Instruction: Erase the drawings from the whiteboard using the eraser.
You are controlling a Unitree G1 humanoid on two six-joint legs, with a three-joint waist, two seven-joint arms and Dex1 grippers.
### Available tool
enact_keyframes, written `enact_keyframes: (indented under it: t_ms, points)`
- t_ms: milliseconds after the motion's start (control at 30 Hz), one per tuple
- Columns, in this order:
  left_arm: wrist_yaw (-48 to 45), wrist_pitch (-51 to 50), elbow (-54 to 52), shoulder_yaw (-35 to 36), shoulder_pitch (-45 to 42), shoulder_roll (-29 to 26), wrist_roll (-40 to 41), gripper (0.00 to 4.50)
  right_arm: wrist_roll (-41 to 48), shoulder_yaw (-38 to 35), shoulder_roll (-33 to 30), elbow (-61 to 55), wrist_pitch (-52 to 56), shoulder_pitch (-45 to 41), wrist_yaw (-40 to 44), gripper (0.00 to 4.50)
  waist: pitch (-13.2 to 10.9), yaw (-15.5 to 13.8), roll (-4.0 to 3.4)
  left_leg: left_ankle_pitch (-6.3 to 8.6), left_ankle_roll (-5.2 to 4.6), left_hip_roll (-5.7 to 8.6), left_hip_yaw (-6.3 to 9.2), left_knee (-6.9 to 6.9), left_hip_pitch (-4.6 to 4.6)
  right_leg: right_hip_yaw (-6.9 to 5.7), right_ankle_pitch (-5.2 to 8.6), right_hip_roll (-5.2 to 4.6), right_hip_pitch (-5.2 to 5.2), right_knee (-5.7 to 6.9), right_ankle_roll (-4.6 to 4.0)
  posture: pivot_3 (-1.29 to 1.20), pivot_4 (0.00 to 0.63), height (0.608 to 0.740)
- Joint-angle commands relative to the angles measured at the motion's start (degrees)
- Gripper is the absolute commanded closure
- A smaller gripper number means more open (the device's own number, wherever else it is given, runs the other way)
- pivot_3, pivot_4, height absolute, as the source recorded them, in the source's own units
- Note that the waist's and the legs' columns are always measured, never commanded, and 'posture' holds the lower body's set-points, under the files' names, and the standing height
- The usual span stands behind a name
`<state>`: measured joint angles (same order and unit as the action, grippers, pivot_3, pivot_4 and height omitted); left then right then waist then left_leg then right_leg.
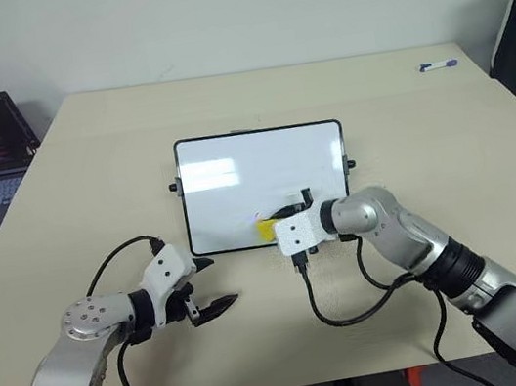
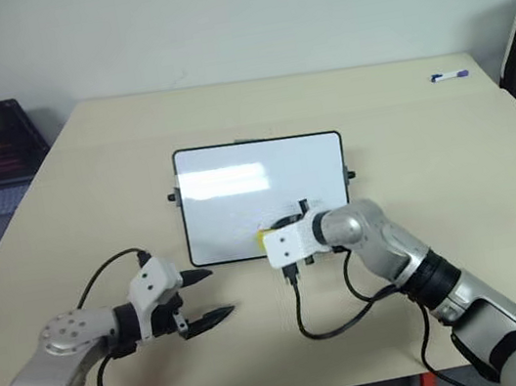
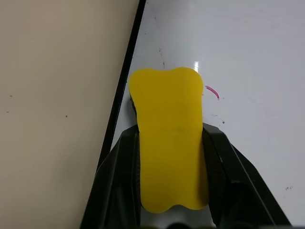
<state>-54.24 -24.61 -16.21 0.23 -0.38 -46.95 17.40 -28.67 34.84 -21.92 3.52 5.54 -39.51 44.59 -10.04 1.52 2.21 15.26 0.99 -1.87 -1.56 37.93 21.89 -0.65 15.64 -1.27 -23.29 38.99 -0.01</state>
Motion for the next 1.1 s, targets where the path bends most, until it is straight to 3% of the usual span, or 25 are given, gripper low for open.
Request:
enact_keyframes:
  t_ms: [33,300,500,733,1000,1100]
  points:
    - [0.23,-0.04,-2.21,-0.03,-0.78,0.22,0.19,0.0,-2.09,-3.79,0.86,2.72,-0.16,-2.92,-5.93,3.18,0.0,0.04,0.0,-0.02,-0.01,0.0,0.0,0.0,-0.01,0.0,-0.01,0.0,0.0,0.02,-0.01,0.0,0.15,0.74]
    - [0.32,-0.57,-2.45,-0.18,-1.21,0.52,0.11,0.0,-0.97,-0.19,-1.14,-1.46,0.67,1.03,3.27,3.18,0.01,-0.05,0.01,0.0,-0.03,0.02,0.0,-0.06,0.03,-0.01,-0.02,-0.01,0.0,-0.04,-0.03,0.0,0.15,0.74]
    - [0.3,-1.24,-3.04,-0.15,-1.3,0.55,0.2,0.0,-2.82,-3.0,2.25,1.23,0.05,-2.06,-5.11,3.18,-0.01,0.14,-0.01,-0.01,-0.02,0.0,0.0,-0.05,0.01,-0.01,-0.02,0.0,-0.02,-0.02,-0.03,0.0,0.15,0.74]
    - [0.37,-1.68,-3.4,-0.15,-1.53,0.67,0.23,0.0,-2.05,-0.88,-0.49,0.55,0.84,0.35,1.36,3.18,0.0,-0.1,0.0,0.0,-0.02,0.03,0.01,-0.06,0.03,-0.01,-0.02,-0.01,-0.01,-0.03,-0.03,0.0,0.15,0.74]
    - [0.1,-1.99,-3.38,-0.33,-2.08,0.58,0.28,0.0,-2.76,-5.3,-1.28,4.9,-0.49,-3.82,-3.65,3.18,-0.01,-0.08,-0.01,-0.02,-0.03,0.03,0.0,-0.01,-0.01,-0.01,-0.02,-0.02,0.01,-0.01,-0.02,0.0,0.15,0.74]
    - [-0.04,-2.01,-3.21,-0.43,-2.36,0.62,0.2,0.0,-2.21,-4.47,-2.37,5.38,-1.41,-4.3,-1.91,3.18,0.01,-0.23,0.01,-0.07,-0.08,0.04,0.01,0.02,-0.03,0.0,-0.05,-0.02,0.04,0.0,0.04,0.0,0.15,0.74]
